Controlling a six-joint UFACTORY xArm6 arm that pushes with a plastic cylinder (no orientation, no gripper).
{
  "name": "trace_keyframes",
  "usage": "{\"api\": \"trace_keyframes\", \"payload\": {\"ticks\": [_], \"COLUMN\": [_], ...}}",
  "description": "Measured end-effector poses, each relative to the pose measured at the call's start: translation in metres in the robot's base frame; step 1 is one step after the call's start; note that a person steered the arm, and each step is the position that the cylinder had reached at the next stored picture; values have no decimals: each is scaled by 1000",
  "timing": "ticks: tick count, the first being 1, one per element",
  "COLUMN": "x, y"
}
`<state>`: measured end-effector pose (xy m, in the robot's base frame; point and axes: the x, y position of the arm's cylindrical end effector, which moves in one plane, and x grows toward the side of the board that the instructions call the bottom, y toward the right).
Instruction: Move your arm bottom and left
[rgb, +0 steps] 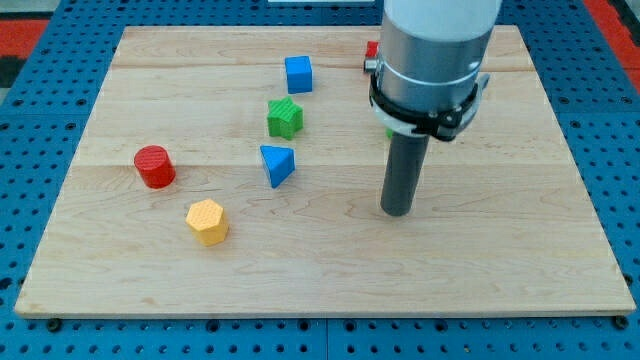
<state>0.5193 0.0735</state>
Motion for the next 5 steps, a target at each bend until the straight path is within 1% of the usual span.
{"api": "trace_keyframes", "payload": {"ticks": [1, 2, 3, 4, 5], "x": [61, 86, 86, 59, 21], "y": [-21, -122, -225, -280, -280]}}
